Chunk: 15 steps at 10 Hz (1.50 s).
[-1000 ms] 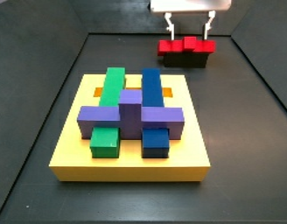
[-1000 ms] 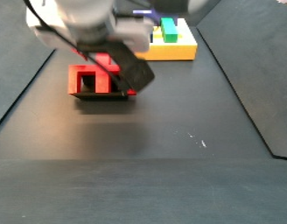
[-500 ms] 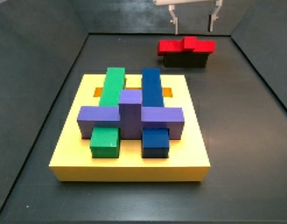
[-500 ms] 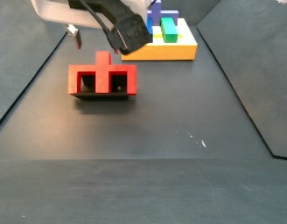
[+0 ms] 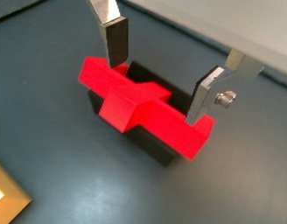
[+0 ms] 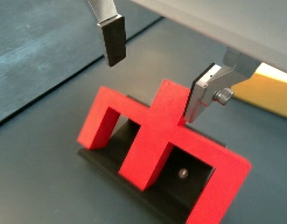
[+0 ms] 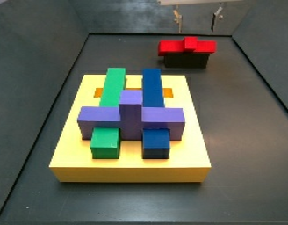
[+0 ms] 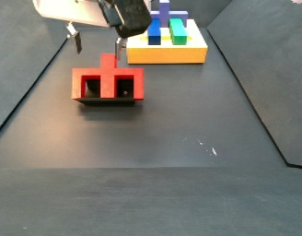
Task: Pick up the red object. Move up. Place the red object on the fixture. Regrasp the red object. Move to above the board. Insert the red object.
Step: Regrasp the red object.
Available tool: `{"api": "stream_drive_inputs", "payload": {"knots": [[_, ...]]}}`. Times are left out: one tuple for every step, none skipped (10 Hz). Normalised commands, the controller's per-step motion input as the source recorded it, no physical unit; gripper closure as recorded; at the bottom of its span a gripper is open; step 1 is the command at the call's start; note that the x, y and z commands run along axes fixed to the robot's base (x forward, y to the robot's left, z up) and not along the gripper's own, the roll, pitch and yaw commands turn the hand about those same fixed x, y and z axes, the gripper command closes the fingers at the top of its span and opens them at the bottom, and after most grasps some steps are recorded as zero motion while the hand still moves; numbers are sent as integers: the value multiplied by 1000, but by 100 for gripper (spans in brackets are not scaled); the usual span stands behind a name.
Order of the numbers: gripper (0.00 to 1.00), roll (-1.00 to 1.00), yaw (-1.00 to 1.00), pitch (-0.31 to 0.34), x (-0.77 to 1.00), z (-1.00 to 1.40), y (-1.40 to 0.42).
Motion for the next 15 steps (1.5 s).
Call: {"api": "stream_drive_inputs", "payload": {"knots": [[0, 1000, 197, 209, -80, 63, -163], [0, 1000, 203, 183, -40, 57, -166], [0, 1000, 214, 174, -40, 54, -157], [0, 1000, 280, 129, -26, 20, -97], [0, 1000, 311, 120, 0, 0, -57], [0, 1000, 320, 120, -11, 0, -54], [0, 1000, 323, 114, -23, 0, -63], [0, 1000, 297, 0, 0, 0, -203], [0, 1000, 294, -34, 0, 0, -209], [0, 1000, 291, -40, 0, 0, -214], [0, 1000, 303, -23, 0, 0, -209], [0, 1000, 320, -49, 0, -26, -226], [0, 1000, 289, -86, 0, -94, -289], [0, 783, 146, -260, 0, -117, -297], [0, 37, 0, 0, 0, 0, 0]]}}
